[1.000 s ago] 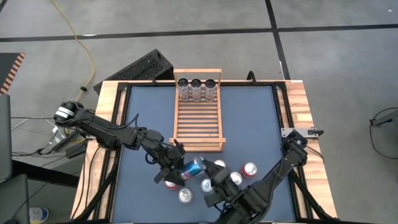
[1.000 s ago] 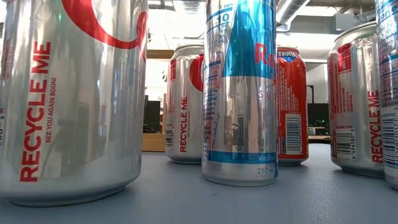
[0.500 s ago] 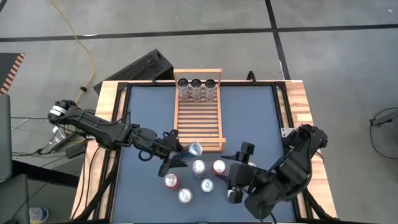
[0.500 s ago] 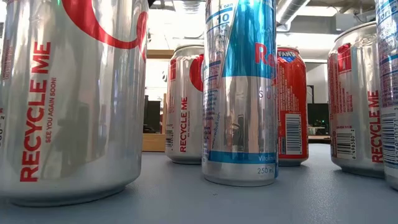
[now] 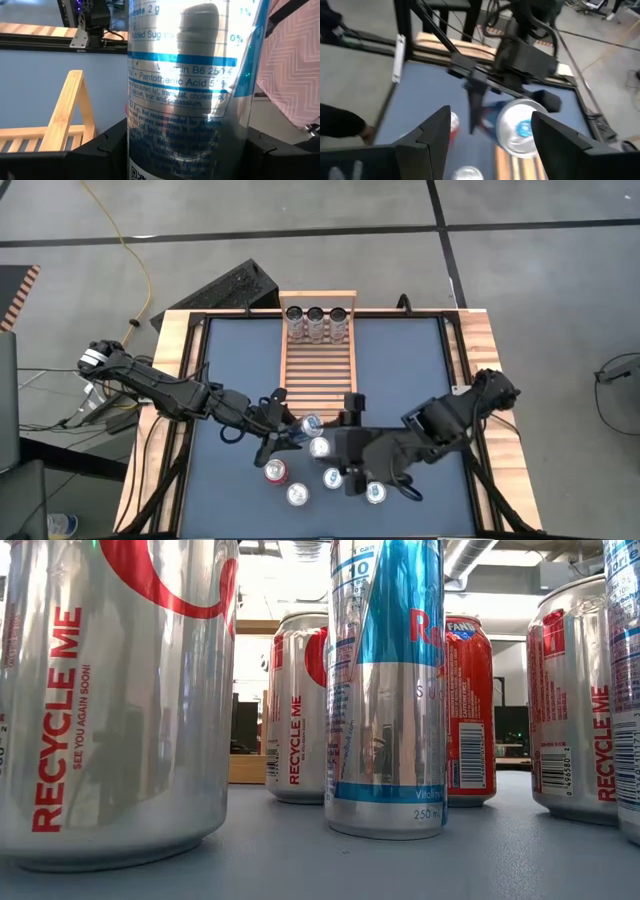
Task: Place canned beverage on shelf
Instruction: Put the top blue soda can on the shelf
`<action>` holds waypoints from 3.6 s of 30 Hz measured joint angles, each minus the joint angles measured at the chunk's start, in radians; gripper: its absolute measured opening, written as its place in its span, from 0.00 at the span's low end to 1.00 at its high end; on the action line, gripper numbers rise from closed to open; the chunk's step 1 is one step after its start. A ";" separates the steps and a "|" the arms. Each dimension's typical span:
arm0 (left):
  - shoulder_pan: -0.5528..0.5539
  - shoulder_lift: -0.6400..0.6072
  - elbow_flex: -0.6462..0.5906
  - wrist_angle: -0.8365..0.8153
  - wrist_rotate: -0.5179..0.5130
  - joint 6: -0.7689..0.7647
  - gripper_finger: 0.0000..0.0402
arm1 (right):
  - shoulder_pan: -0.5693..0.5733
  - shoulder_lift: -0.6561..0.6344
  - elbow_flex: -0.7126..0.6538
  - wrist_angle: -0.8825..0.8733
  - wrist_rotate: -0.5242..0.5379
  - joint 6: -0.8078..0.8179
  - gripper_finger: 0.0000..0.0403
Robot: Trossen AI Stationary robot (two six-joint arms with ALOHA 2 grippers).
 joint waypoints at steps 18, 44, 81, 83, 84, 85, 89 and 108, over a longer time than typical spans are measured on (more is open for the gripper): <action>0.000 0.000 0.000 0.010 -0.005 0.035 0.55 | -0.077 0.001 0.000 -0.093 -0.079 -0.102 0.79; -0.006 -0.121 0.000 0.138 0.034 0.123 0.55 | 0.028 -0.329 -0.687 0.187 0.302 0.209 0.81; 0.028 -0.168 0.000 0.148 -0.068 0.257 0.55 | -0.231 -0.266 -0.962 1.436 -0.333 -0.374 0.90; 0.028 -0.168 0.000 0.148 -0.068 0.257 0.55 | -0.231 -0.246 -0.924 1.375 -0.305 -0.372 0.91; 0.028 -0.168 0.000 0.149 -0.068 0.258 0.55 | -0.231 -0.241 -0.908 1.361 -0.291 -0.364 0.91; 0.028 -0.168 0.000 0.149 -0.068 0.258 0.55 | -0.231 -0.237 -0.899 1.358 -0.284 -0.360 0.91; 0.028 -0.168 0.000 0.147 -0.067 0.258 0.55 | -0.233 -0.226 -0.876 1.356 -0.283 -0.362 0.91; 0.063 -0.158 0.000 0.161 0.214 0.233 0.55 | -0.233 -0.229 -0.873 1.420 -0.437 -0.358 0.91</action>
